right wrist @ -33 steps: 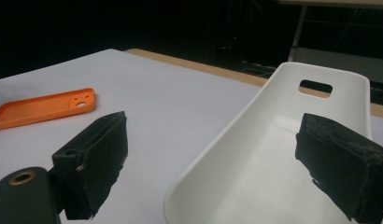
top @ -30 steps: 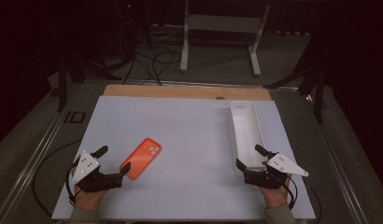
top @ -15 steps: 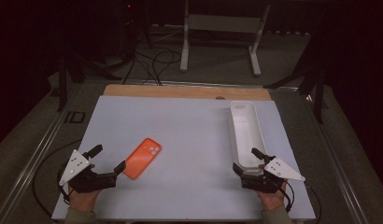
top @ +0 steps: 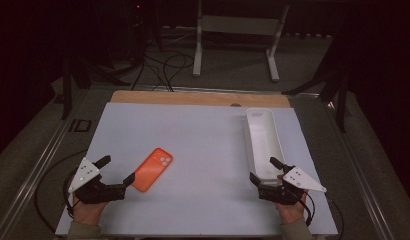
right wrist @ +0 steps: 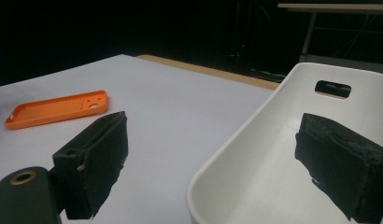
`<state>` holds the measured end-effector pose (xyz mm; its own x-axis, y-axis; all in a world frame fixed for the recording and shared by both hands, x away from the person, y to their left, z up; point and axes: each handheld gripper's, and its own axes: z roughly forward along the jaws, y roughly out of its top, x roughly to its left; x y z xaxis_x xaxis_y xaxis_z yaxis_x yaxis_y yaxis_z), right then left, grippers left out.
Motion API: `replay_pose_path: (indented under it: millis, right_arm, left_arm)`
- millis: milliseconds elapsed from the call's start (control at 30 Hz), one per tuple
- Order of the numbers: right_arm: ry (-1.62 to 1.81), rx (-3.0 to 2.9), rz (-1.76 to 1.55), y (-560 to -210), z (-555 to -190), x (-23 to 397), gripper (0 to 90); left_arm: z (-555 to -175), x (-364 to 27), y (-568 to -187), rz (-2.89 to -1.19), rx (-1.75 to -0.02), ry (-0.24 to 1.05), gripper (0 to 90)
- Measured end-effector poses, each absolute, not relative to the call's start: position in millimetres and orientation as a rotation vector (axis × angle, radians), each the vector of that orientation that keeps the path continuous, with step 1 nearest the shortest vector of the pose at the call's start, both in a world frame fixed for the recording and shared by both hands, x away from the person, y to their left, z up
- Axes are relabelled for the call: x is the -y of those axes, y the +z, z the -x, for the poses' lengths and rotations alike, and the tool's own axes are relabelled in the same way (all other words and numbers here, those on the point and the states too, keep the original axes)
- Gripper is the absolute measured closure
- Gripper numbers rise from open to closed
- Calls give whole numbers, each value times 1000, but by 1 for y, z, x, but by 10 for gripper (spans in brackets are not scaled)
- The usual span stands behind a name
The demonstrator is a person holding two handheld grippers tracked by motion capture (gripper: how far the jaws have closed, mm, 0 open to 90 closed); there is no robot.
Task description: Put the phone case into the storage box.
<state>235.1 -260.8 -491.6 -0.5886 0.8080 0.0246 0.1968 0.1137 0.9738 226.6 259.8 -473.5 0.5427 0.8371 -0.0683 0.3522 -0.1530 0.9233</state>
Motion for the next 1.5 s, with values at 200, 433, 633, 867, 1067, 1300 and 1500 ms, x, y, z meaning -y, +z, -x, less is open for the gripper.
replay_pose_path:
  millis: [200,433,633,867,1067,1300,1500]
  right_arm:
    - [1490,-1851,-985,-490,-238,261,96]
    - [1475,-1832,-1002,-489,-238,263,96]
    - [1469,-1839,-998,-489,-242,259,96]
    - [1461,-1851,-990,-489,-244,256,98]
    - [1462,-1850,-991,-487,-244,254,98]
    - [1451,-1844,-1000,-486,-245,258,98]
    - [1451,-1836,-1001,-485,-244,260,99]
  left_arm:
    - [-239,-262,-474,-1788,-1026,478,2]
    - [-256,-259,-474,-1889,-1058,455,2]
    - [-270,-254,-474,-2008,-1097,442,2]
    - [-280,-249,-477,-2097,-1125,447,15]
    - [-290,-244,-480,-2180,-1124,380,27]
    - [-299,-242,-483,-2239,-1121,343,35]
    - [-305,-240,-487,-2288,-1110,332,50]
